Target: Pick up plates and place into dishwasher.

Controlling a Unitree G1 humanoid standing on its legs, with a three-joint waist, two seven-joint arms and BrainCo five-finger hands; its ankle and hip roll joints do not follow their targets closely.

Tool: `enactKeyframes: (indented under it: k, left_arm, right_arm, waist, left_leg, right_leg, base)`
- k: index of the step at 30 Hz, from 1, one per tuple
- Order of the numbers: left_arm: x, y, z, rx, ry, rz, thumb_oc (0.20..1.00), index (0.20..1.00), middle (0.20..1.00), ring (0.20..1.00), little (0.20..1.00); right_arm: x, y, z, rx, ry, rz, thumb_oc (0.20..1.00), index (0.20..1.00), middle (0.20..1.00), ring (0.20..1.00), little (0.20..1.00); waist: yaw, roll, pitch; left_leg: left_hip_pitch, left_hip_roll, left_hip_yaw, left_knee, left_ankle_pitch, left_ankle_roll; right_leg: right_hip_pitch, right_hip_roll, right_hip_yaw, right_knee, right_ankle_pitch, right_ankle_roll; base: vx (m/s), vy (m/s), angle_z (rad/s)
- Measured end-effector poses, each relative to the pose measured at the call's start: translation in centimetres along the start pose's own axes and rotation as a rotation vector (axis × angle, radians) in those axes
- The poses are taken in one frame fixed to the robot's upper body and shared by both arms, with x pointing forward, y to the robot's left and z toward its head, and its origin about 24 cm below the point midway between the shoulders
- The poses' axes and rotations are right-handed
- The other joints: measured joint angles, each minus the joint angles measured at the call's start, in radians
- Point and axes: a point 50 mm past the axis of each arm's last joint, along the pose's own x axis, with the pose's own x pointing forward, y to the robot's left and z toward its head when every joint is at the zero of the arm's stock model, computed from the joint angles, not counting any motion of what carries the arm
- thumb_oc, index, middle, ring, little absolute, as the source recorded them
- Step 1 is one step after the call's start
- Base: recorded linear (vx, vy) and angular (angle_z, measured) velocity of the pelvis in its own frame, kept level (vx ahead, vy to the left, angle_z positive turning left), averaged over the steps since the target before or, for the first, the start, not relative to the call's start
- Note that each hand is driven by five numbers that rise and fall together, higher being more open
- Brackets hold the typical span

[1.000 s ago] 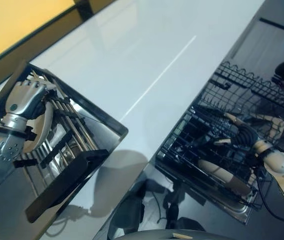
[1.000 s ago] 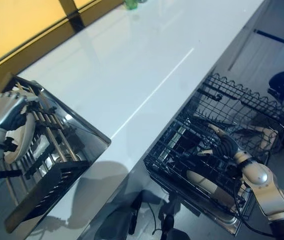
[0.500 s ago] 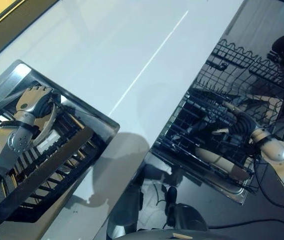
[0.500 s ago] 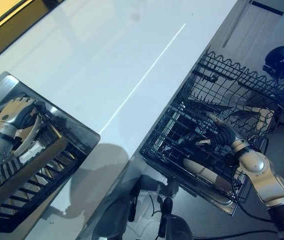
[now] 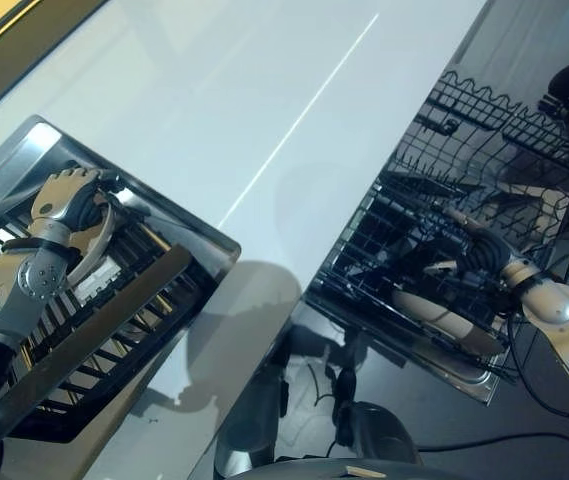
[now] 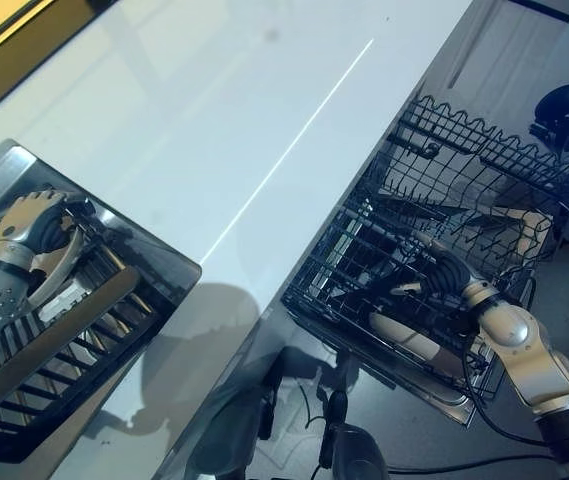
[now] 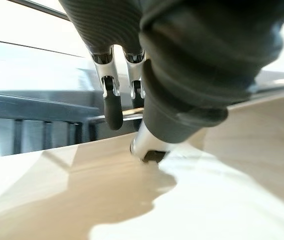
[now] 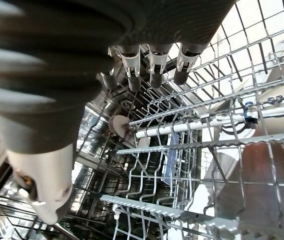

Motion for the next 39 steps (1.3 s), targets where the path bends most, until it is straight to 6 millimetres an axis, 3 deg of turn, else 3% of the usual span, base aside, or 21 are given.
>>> enactKeyframes:
  k: [6,16,20,28,33,39]
  left_arm:
    - [-3.7,-4.2,-1.2,-0.044,0.050,-0.136,1.000,1.000,1.000,1.000,1.000]
    - [-5.9,-2.0,0.5,-0.088,-0.017,-0.025,1.000,1.000,1.000,1.000,1.000]
    - [-6.4,-0.7,1.1,-0.099,-0.045,0.032,1.000,1.000,1.000,1.000,1.000]
    - [-6.5,-0.6,1.2,-0.099,-0.052,0.012,1.000,1.000,1.000,1.000,1.000]
    - [-7.1,-0.7,0.9,-0.136,-0.034,-0.054,1.000,1.000,1.000,1.000,1.000]
    - [-7.7,-1.4,1.5,-0.205,-0.054,-0.286,1.000,1.000,1.000,1.000,1.000]
  right_arm:
    - [-0.1,0.5,-0.1,0.033,-0.001,-0.011,1.000,1.000,1.000,1.000,1.000]
    - [-1.4,0.1,0.1,0.065,-0.008,-0.062,1.000,1.000,1.000,1.000,1.000]
    - [-2.3,0.0,-0.7,0.073,0.024,-0.082,1.000,1.000,1.000,1.000,1.000]
    - [-2.3,0.1,-0.3,0.081,0.008,-0.083,1.000,1.000,1.000,1.000,1.000]
    - [-2.5,0.6,-0.5,0.097,0.025,-0.077,1.000,1.000,1.000,1.000,1.000]
    - [-3.0,1.1,-1.2,0.106,0.072,-0.059,1.000,1.000,1.000,1.000,1.000]
  waist:
    - [0.005,-0.021,0.012]
    - [0.079,-0.024,0.013]
    - [0.085,-0.025,0.013]
    - [0.087,-0.024,-0.006]
    - [0.090,-0.021,-0.062]
    - [0.112,-0.010,-0.098]
  left_leg:
    - [0.005,-0.003,-0.014,-0.003,0.001,-0.001]
    - [0.030,-0.012,-0.035,-0.004,0.000,-0.002]
    - [0.032,-0.015,-0.046,-0.004,-0.001,-0.003]
    - [0.051,-0.019,-0.057,-0.005,-0.002,-0.005]
    - [0.056,-0.022,-0.072,-0.009,-0.003,-0.006]
    - [0.069,-0.027,-0.080,-0.009,-0.005,-0.008]
  right_leg:
    - [0.015,-0.001,-0.017,-0.012,0.000,-0.001]
    - [0.049,-0.007,-0.045,-0.011,-0.012,-0.002]
    - [0.054,-0.008,-0.051,-0.012,-0.015,-0.002]
    - [0.087,-0.008,-0.068,-0.028,-0.015,-0.002]
    - [0.100,-0.007,-0.078,-0.040,-0.016,-0.002]
    - [0.119,-0.009,-0.089,-0.044,-0.020,-0.001]
  base:
    - [0.02,-0.012,0.06]
    - [0.00,-0.042,0.08]
    - [0.01,-0.049,0.07]
    - [0.02,-0.025,0.06]
    - [0.03,-0.017,0.07]
    - [0.04,0.020,0.06]
